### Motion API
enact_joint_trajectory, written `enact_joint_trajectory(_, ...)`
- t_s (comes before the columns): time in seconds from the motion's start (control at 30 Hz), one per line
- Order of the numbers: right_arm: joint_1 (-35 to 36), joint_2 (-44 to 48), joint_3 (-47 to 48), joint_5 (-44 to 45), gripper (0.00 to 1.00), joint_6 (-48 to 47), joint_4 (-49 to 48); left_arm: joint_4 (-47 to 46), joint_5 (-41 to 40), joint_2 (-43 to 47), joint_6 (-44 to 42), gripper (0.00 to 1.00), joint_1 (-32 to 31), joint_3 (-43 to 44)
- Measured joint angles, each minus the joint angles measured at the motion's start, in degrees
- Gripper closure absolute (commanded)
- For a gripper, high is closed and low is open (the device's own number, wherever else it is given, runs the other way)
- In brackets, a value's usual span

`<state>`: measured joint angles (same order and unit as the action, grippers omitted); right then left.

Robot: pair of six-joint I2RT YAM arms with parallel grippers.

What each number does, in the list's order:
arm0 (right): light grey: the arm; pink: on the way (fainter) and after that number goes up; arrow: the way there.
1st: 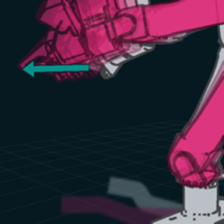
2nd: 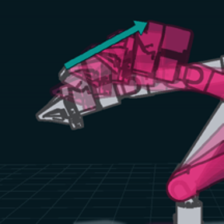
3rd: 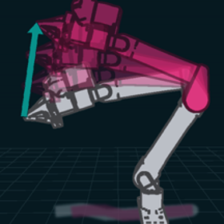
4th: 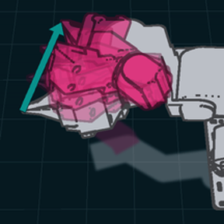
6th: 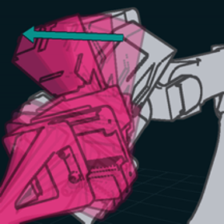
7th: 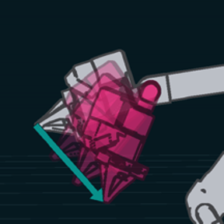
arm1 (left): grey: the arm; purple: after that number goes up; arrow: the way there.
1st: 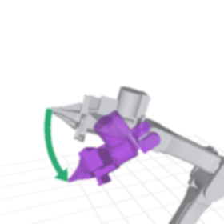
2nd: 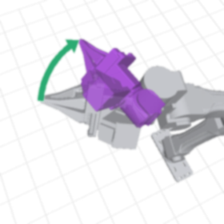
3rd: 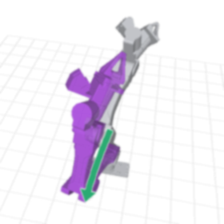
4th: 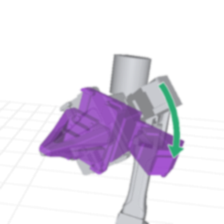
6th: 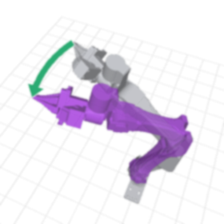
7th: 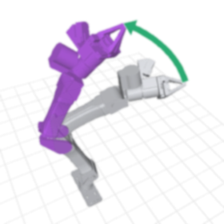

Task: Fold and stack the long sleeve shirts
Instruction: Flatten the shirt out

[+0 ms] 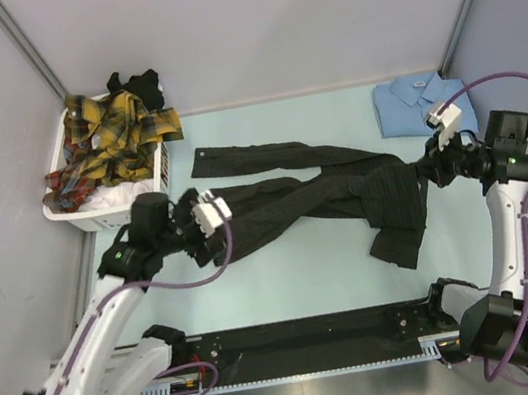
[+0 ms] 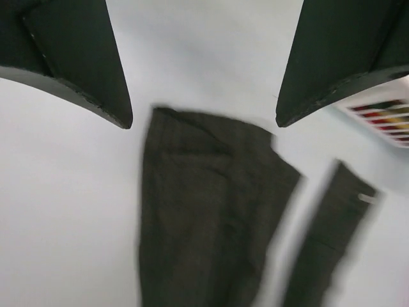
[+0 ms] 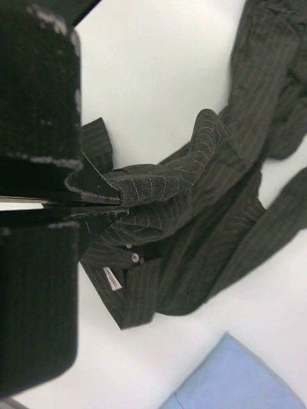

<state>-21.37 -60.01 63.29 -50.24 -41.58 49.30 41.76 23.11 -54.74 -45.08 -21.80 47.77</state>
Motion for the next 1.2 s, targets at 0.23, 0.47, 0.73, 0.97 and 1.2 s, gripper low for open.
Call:
enact_joint_trajectory(0.23, 0.17, 0.76, -2.6, 0.55, 1.0, -1.4, 1.88, -14.32, 1.66, 3.02, 8.66, 0.41, -1.31, 2.01)
enact_joint_trajectory(0.47, 1.14, 0.28, -2.84, 0.72, 1.0, 4.83, -2.1, -18.67, -7.08, -15.41, 7.02, 0.43, -11.8, -0.39)
enact_joint_trajectory(0.73, 1.81, -0.72, 0.68, -0.46, 1.0, 16.85, -8.94, -33.46, -15.93, -23.98, 9.55, 0.34, -22.14, -1.05)
enact_joint_trajectory(0.97, 2.93, -0.2, 4.02, -1.46, 1.0, 26.12, -15.1, -44.35, -18.23, -31.32, 13.22, 0.33, -26.97, 3.37)
enact_joint_trajectory(1.2, 3.23, 0.17, 6.03, -1.49, 1.0, 33.4, -19.76, -51.25, -19.65, -33.66, 14.1, 0.43, -29.03, 5.09)
